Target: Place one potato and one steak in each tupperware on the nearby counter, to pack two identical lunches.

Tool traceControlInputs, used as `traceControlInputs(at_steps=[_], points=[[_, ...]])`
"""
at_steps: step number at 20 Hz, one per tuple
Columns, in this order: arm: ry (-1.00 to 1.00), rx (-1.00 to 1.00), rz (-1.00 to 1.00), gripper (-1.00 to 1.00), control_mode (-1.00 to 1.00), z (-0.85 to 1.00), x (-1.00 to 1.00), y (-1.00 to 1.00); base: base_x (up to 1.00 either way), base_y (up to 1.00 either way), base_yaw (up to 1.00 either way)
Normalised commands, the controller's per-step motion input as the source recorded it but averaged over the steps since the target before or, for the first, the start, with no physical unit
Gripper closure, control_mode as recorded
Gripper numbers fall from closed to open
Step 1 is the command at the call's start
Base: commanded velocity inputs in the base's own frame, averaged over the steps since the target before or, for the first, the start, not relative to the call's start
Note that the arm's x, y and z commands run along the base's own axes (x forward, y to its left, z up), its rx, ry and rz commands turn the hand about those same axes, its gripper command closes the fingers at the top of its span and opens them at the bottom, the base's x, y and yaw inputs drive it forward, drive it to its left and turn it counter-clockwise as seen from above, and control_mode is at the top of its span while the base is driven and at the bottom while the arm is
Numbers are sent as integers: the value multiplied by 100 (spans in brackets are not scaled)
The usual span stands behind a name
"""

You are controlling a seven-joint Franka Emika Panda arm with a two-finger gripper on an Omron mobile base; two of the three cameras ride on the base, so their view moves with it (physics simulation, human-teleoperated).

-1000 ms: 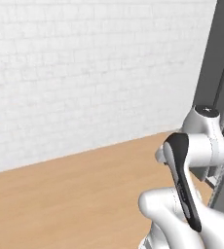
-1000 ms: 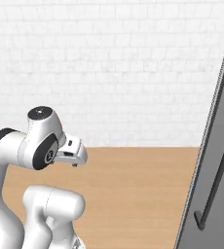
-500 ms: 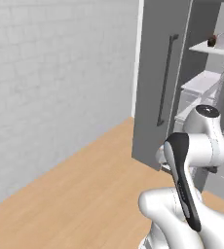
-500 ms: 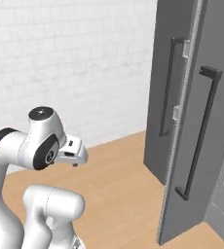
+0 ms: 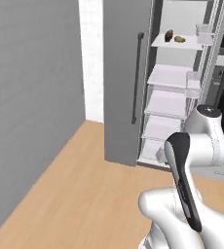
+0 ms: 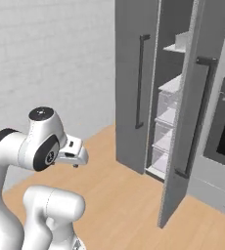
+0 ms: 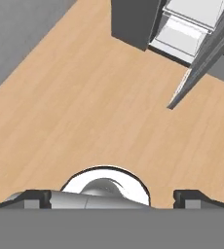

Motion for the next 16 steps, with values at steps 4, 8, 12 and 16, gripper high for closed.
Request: traceControlInputs(at_steps=[4,8,12,16], points=[[0,0,0,-100,100,0,0,0,50,83,-70],[0,0,0,-100,100,0,0,0,83,84,-63],[0,0,0,-100,100,0,0,0,100,53,-36],[0,0,0,-100,100,0,0,0,99,3,-11]])
